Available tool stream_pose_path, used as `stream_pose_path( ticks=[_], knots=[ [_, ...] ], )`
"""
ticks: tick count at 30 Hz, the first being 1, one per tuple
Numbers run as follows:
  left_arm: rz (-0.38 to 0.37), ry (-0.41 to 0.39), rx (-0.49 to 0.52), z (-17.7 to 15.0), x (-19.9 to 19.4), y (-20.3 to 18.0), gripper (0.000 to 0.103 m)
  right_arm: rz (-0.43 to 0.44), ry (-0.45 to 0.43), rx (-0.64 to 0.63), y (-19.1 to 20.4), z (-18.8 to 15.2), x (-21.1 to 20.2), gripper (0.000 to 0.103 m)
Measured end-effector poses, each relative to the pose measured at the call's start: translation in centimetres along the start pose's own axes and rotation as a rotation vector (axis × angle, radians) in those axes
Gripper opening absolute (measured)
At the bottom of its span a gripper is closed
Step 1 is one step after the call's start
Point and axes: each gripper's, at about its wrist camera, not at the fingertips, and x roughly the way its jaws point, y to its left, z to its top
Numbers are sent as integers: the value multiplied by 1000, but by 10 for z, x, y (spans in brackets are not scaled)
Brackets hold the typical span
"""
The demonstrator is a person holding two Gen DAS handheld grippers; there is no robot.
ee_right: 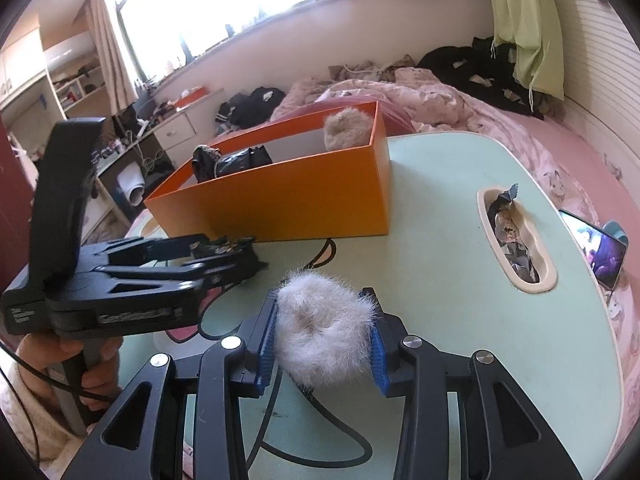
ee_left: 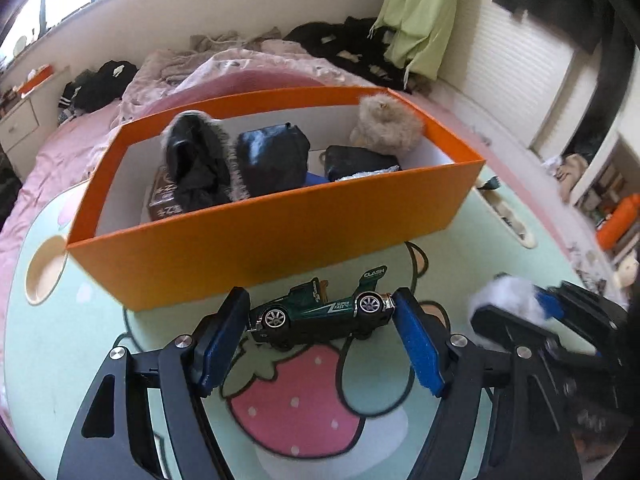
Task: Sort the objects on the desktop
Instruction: 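Drop the green car into the orange box while the right tool drops the white fur ball in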
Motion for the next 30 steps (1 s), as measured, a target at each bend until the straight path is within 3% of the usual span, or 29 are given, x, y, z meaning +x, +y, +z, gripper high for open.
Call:
stream_pose_path(
  ticks=[6,12,15,17,19,21,23,26,28,30],
  knots=[
    [-15,-102,5,3,-41,11,73,1,-40,-43,10,25,-8,38],
    [16,-210,-17,52,-68,23,73,-21,-99,-97,28,87,-6,38],
    [56,-200,-34,76,-55,31,74,-46,-88,-105,32,111,15,38],
    [91,-145,-45,88,-34,36,74,-46,-58,-124,32,119,36,41],
    [153,-116,-68,89,-19,41,74,-68,-27,-118,25,120,52,62],
    [170,-126,-76,81,-13,48,74,-77,7,-86,17,116,64,67],
    [166,-120,-82,75,-9,52,84,-57,22,-94,16,110,68,69],
    [181,-92,-58,66,3,57,85,-136,48,-206,29,101,72,70],
    [239,-122,-6,60,4,49,86,-143,52,-201,30,98,72,70],
    [238,-134,-21,55,2,49,86,-142,67,-199,30,96,70,70]
  ],
)
